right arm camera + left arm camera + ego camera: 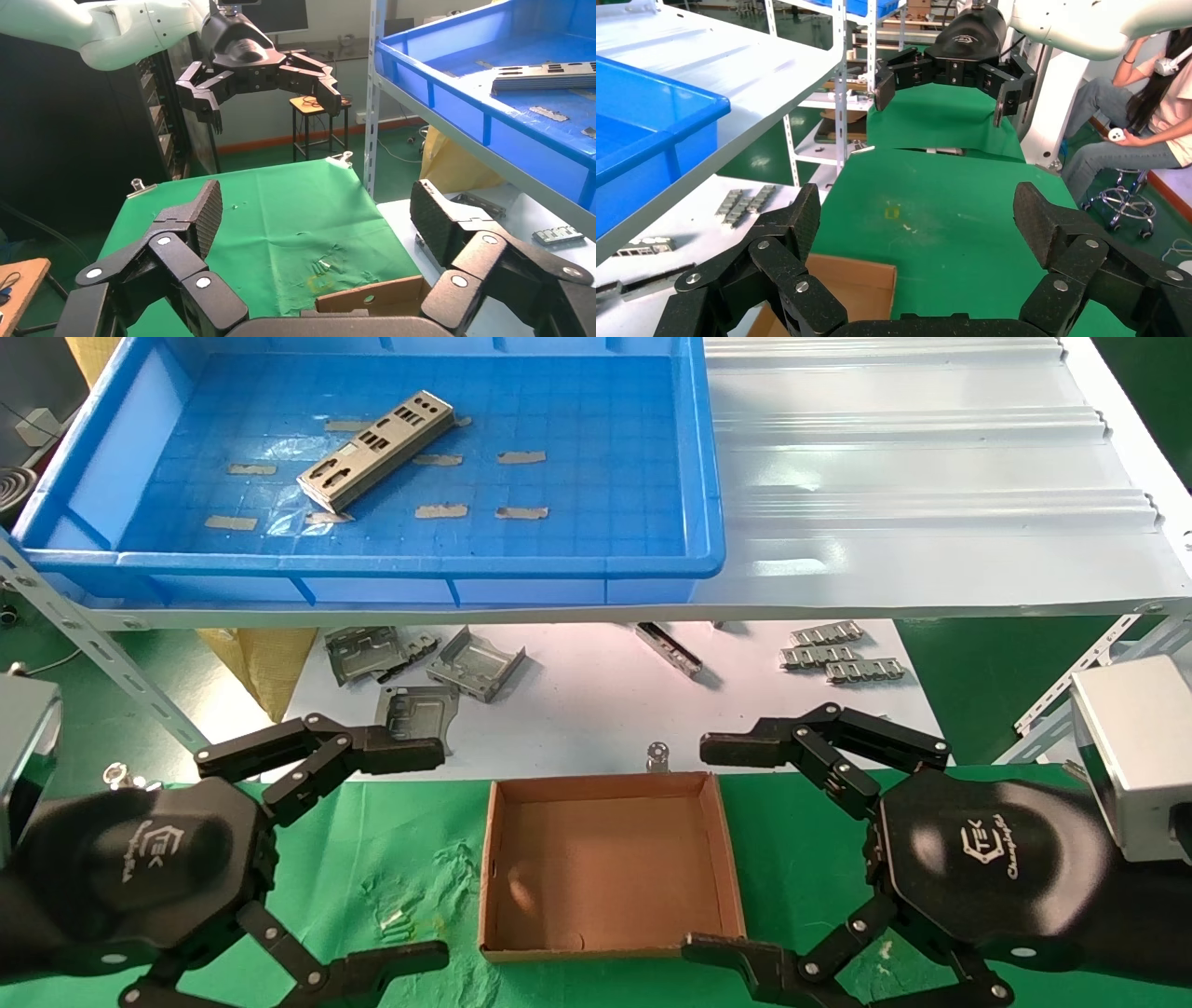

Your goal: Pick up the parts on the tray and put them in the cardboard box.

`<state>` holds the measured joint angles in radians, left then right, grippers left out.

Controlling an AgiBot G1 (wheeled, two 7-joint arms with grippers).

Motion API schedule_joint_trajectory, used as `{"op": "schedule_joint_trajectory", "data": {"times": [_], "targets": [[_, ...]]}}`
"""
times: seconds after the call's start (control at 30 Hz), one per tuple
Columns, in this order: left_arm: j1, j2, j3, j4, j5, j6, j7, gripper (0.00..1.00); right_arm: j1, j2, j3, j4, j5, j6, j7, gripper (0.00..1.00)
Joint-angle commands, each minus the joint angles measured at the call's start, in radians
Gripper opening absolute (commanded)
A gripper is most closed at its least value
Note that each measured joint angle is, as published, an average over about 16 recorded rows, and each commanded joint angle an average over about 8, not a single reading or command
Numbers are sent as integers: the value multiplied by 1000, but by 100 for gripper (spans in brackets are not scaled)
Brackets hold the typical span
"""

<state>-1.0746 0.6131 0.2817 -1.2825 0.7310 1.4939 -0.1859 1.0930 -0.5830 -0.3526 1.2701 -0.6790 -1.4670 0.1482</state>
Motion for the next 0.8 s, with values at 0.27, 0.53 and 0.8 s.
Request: {"op": "schedule_joint_trajectory", "data": {"times": [0.27,0.53,0.8], "targets": [[0,0,0,0,0,0,0,100,0,0,0,0,0,0,0,0],[0,0,0,0,0,0,0,100,0,0,0,0,0,0,0,0],[0,0,0,0,0,0,0,100,0,0,0,0,0,0,0,0]]}}
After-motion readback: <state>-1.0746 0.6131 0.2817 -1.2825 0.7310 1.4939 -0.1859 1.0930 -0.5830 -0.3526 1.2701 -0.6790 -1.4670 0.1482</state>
